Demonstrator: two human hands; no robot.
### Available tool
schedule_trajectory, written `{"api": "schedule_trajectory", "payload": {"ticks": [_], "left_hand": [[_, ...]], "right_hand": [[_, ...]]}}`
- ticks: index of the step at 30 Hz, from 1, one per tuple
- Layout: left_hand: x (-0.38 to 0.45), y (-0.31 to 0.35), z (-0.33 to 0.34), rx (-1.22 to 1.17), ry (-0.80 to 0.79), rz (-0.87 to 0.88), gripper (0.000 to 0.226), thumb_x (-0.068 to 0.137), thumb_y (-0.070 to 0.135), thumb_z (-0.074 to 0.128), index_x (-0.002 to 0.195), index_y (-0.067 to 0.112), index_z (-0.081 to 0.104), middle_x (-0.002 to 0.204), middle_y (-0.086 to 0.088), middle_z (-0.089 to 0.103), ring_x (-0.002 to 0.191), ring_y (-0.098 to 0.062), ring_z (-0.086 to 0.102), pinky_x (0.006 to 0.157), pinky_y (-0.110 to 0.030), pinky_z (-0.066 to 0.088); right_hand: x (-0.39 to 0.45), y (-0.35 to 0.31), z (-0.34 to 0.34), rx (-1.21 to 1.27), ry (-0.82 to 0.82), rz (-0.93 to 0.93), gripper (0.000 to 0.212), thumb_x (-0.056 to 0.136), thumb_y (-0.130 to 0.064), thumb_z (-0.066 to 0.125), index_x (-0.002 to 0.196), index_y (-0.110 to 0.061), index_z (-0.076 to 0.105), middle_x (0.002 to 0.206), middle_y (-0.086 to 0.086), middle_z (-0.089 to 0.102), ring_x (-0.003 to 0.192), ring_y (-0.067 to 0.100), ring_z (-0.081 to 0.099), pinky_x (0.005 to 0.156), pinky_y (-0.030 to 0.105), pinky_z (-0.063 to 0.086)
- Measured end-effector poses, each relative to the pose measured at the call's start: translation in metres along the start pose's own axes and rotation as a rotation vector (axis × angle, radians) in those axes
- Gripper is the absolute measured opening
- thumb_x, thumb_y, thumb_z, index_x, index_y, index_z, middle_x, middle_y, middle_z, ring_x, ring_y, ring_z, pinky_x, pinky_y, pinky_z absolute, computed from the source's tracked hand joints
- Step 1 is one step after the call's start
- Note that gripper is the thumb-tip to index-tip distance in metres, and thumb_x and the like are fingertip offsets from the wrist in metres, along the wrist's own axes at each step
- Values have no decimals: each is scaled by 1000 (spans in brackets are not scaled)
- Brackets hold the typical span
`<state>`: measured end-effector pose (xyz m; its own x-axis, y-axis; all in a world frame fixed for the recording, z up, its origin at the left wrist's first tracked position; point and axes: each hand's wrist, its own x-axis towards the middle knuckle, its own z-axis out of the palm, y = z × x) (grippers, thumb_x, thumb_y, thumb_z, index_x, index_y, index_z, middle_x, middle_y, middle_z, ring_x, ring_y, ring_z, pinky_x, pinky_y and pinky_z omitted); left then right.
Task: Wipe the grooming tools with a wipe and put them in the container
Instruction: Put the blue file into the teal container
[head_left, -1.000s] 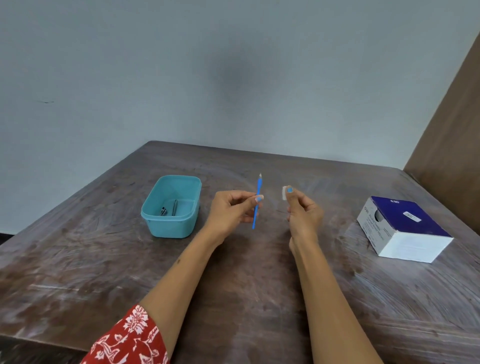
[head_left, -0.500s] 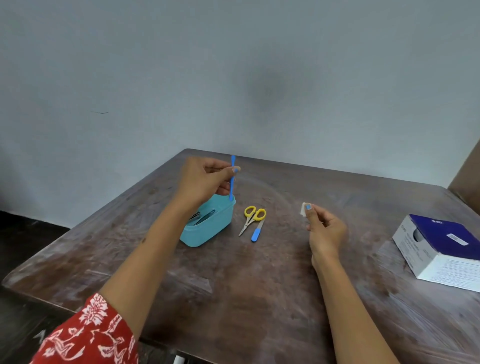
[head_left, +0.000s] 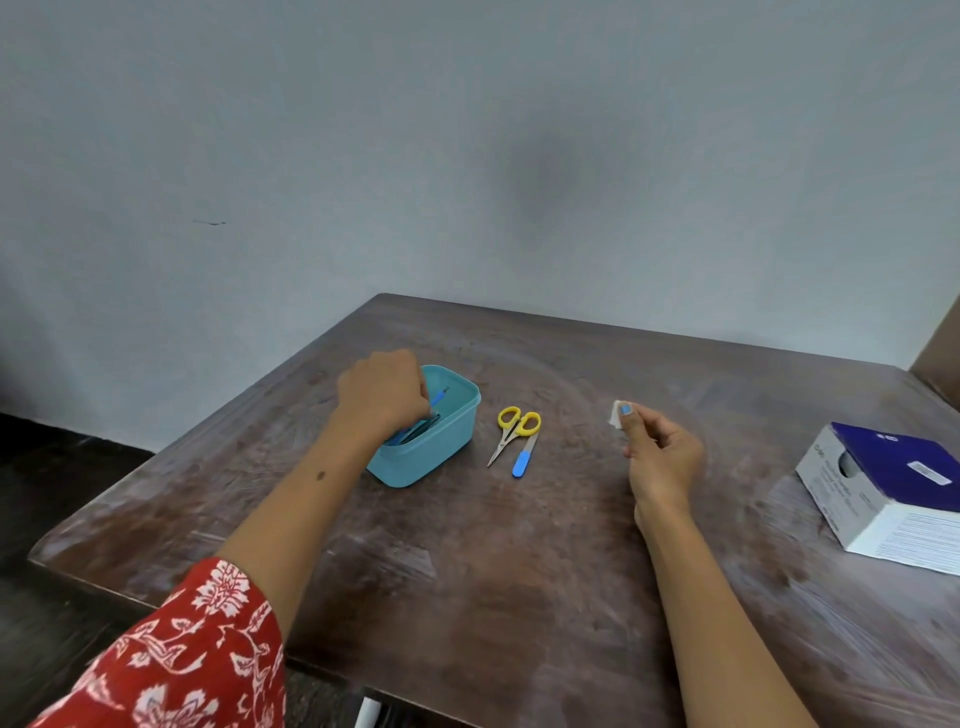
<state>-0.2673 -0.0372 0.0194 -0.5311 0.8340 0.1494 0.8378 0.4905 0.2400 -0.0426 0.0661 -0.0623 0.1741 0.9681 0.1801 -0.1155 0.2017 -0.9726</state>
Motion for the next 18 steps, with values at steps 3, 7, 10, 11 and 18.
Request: {"api": "schedule_trajectory", "payload": {"ticks": [3, 7, 10, 11, 18], "left_hand": [[1, -1, 5, 38, -26, -2, 16, 76, 31, 69, 88, 21, 70, 89, -1, 69, 81, -21, 61, 65, -31, 44], [-1, 0, 5, 15, 104, 8, 26, 75, 39, 70, 87, 16, 69, 83, -2, 68, 78, -23, 61, 62, -31, 44], [-10, 3, -1, -106, 306, 20, 53, 69, 64, 64, 88, 15, 69, 86, -2, 69, 86, -25, 63, 66, -32, 47], [-12, 3, -4, -121, 273, 13, 72, 60, 77, 60, 98, 16, 67, 96, -2, 69, 95, -26, 62, 74, -35, 49], [-11, -8, -1, -68, -204, -96, 135, 33, 72, 70, 145, 25, 12, 144, -10, 34, 130, -32, 35, 100, -51, 39]], "right_hand": [[0, -1, 0, 4, 2, 3, 3, 85, -21, 68, 87, -21, 70, 65, -9, 63, 48, 2, 45, 55, 18, 43], [-2, -3, 0, 4, -3, -3, 2, 85, -20, 68, 83, -21, 69, 60, -5, 60, 42, 0, 43, 51, 15, 41], [-3, -5, 0, 9, -2, 2, 3, 84, -21, 69, 82, -22, 69, 61, -5, 60, 42, 1, 42, 53, 18, 42], [-3, -5, -1, 12, 0, 8, 2, 84, -21, 69, 83, -22, 70, 63, -6, 61, 44, 1, 43, 54, 19, 43], [-4, -8, -2, 12, -5, 15, 2, 85, -19, 68, 86, -19, 70, 68, -9, 64, 44, 0, 46, 56, 18, 44]]}}
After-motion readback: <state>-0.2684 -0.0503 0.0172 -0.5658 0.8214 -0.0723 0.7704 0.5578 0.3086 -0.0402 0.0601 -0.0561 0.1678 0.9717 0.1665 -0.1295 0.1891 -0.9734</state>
